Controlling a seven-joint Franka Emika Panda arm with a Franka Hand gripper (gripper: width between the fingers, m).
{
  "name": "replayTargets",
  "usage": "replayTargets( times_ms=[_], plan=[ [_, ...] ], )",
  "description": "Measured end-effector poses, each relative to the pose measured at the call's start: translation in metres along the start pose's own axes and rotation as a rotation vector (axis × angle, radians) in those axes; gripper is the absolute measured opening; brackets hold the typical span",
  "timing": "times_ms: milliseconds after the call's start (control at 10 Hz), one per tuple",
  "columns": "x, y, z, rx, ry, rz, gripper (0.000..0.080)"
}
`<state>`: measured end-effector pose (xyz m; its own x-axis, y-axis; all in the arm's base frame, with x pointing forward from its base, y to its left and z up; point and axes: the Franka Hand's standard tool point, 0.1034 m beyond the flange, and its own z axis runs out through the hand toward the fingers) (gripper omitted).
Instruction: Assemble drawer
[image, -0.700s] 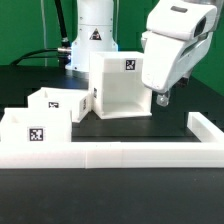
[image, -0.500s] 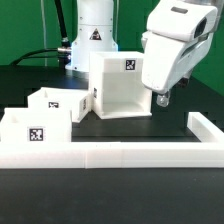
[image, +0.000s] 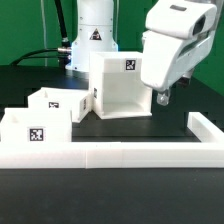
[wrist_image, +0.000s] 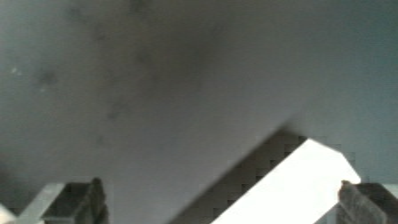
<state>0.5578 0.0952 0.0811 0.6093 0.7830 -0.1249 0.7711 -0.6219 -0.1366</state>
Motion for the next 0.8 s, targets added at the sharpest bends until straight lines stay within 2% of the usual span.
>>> replayTargets(
  times_ms=[300, 700, 800],
  plan=[
    [-0.013, -0.011, -0.014, -0.037, 0.069, 0.135, 0.0650],
    [-0.012, -0.014, -0.011, -0.020, 0.071, 0.390, 0.0650],
    [-0.016, -0.019, -0.016, -0.023, 0.071, 0.400, 0.0650]
  ],
)
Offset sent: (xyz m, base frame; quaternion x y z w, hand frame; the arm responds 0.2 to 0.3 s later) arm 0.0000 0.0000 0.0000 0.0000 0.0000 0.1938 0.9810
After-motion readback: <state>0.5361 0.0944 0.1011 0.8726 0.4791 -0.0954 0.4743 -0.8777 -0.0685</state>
